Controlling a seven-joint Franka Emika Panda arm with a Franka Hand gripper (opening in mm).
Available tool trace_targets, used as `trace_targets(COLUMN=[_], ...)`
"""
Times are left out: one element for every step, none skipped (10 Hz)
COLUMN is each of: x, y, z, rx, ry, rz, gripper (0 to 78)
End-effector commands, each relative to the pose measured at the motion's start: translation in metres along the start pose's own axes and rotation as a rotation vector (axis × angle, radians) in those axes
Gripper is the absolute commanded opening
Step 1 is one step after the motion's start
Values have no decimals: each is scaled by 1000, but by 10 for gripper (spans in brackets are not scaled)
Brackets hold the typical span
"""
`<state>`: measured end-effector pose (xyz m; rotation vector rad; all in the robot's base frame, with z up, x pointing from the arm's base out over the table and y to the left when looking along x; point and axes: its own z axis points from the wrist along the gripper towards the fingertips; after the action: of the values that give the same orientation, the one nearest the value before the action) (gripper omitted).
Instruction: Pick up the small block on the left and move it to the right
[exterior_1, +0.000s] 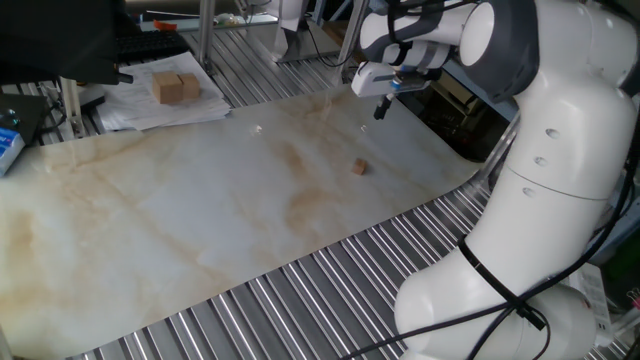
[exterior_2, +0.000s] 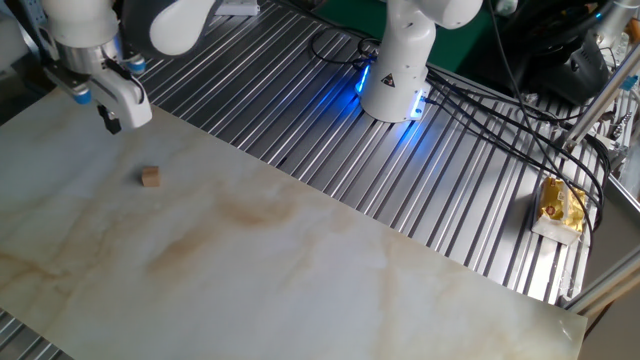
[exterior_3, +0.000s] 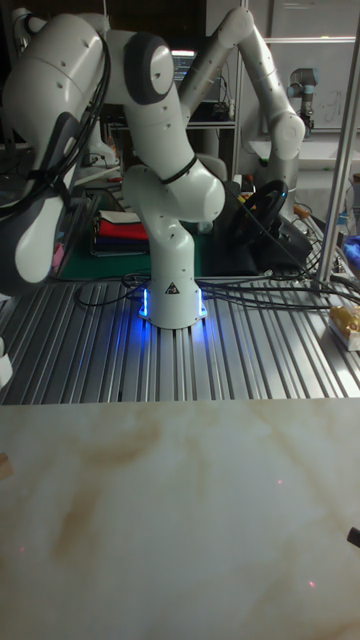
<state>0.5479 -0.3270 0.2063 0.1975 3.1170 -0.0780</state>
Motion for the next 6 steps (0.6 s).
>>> trace_targets(x=[12, 13, 13, 13, 13, 14], y=[-4, -4, -4, -4, -4, -4], z=[4, 4, 4, 4, 4, 5], rx=[-9, -16, -24, -18, -17, -18], ry=[-7, -4, -1, -3, -3, -2], rz=[24, 63, 90, 103, 128, 179], gripper=[0, 0, 0, 0, 0, 0])
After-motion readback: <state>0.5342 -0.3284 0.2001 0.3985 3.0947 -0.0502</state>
